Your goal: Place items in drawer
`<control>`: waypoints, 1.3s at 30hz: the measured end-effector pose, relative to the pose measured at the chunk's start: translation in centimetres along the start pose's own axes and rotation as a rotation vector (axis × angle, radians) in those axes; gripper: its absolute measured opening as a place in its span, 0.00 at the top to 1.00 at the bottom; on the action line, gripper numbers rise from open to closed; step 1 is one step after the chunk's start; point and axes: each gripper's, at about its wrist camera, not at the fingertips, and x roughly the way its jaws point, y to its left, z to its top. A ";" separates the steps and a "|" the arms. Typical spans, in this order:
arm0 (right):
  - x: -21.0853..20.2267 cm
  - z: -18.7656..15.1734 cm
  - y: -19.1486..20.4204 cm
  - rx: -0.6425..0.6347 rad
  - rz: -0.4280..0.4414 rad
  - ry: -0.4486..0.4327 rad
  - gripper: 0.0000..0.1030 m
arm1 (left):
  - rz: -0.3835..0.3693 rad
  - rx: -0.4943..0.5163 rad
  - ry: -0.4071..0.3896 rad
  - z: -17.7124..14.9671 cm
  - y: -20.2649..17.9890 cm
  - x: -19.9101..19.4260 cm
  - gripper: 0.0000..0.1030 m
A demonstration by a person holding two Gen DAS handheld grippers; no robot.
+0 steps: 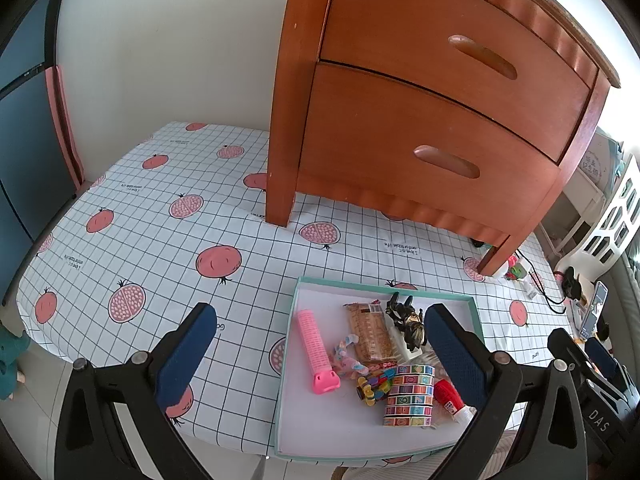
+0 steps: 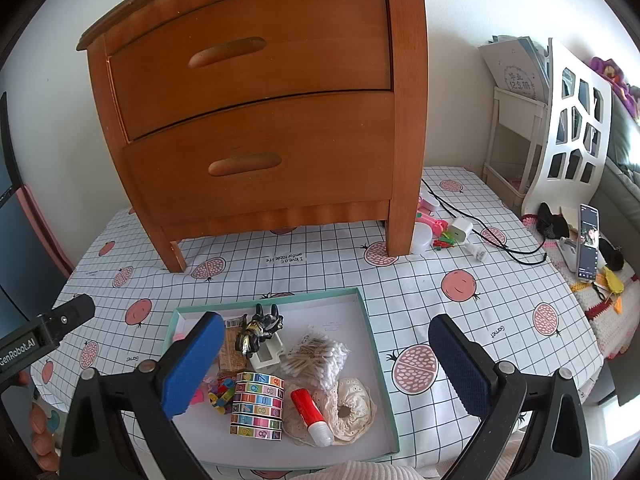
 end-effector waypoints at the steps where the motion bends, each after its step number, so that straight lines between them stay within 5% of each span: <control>1: 0.0 0.0 0.0 0.000 0.000 0.000 0.00 | 0.000 0.001 0.001 -0.1 0.0 0.0 0.00; 14: -0.1 0.0 -0.1 0.004 -0.006 0.002 0.00 | -0.004 0.004 0.018 -0.1 -0.1 0.5 0.00; 21: 0.0 0.2 -0.6 0.028 0.066 0.032 0.00 | -0.030 -0.023 0.035 0.4 0.5 1.4 0.00; 28: 1.6 3.6 -2.3 0.024 0.143 0.015 0.00 | -0.105 -0.100 -0.027 3.8 1.2 2.8 0.00; 39: 8.6 10.5 -4.1 -0.013 0.155 0.001 0.00 | -0.048 0.023 -0.027 11.1 0.4 6.7 0.00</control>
